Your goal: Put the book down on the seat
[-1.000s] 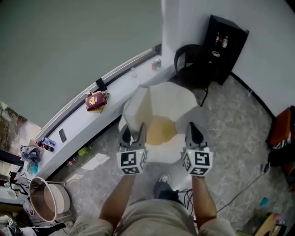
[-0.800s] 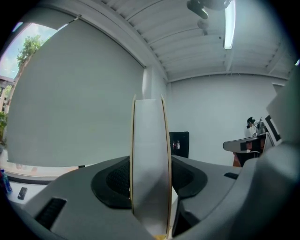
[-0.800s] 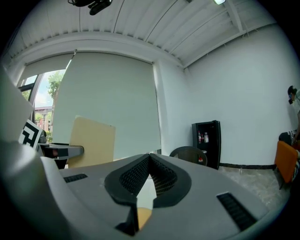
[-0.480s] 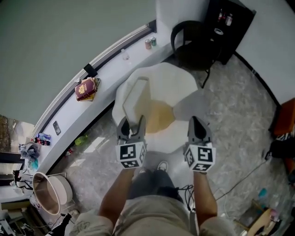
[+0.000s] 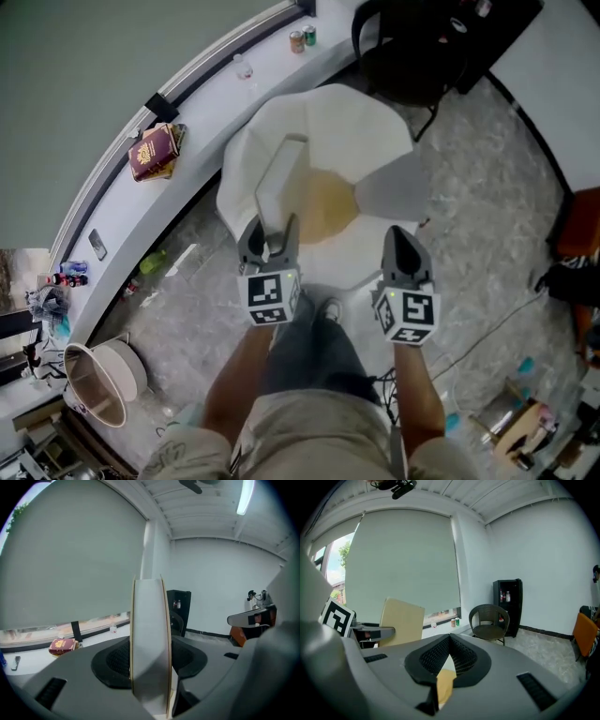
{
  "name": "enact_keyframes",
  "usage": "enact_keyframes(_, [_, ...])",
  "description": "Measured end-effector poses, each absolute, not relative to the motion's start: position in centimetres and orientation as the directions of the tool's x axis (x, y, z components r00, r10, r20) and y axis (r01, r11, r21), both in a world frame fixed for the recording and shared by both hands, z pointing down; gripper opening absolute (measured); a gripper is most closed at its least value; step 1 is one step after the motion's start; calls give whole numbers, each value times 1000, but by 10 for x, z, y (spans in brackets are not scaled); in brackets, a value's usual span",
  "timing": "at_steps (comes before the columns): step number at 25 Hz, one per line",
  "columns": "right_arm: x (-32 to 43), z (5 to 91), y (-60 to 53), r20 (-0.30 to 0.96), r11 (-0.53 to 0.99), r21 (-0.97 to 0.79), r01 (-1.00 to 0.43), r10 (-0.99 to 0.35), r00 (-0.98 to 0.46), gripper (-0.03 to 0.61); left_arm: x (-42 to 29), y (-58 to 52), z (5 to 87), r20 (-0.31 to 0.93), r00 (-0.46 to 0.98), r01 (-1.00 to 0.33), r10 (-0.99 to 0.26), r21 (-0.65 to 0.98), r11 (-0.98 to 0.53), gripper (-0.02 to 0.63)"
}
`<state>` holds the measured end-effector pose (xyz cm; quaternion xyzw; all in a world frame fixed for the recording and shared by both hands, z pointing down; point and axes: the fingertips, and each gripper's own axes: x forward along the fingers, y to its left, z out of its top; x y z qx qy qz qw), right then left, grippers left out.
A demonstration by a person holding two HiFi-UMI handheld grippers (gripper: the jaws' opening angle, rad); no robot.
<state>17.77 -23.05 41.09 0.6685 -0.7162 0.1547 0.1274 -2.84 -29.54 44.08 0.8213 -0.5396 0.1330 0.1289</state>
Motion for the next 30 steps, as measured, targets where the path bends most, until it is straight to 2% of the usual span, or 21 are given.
enact_keyframes(15, [126,511,-293,518,14,-32,-999,-855,-29,5,-44,-343,578,511,426,-897,-746,135,-420,229])
enact_keyframes(23, [148,592,-287,605,46,-36,-998,-794,-59,5,-28,-346,657,586,391,-909,-709,123,-399,229])
enact_keyframes(30, [150,658,-281,635,140,-87,-986,-755,-163,5,-17,-321,739,692,332,-927,-641,115,-356,229])
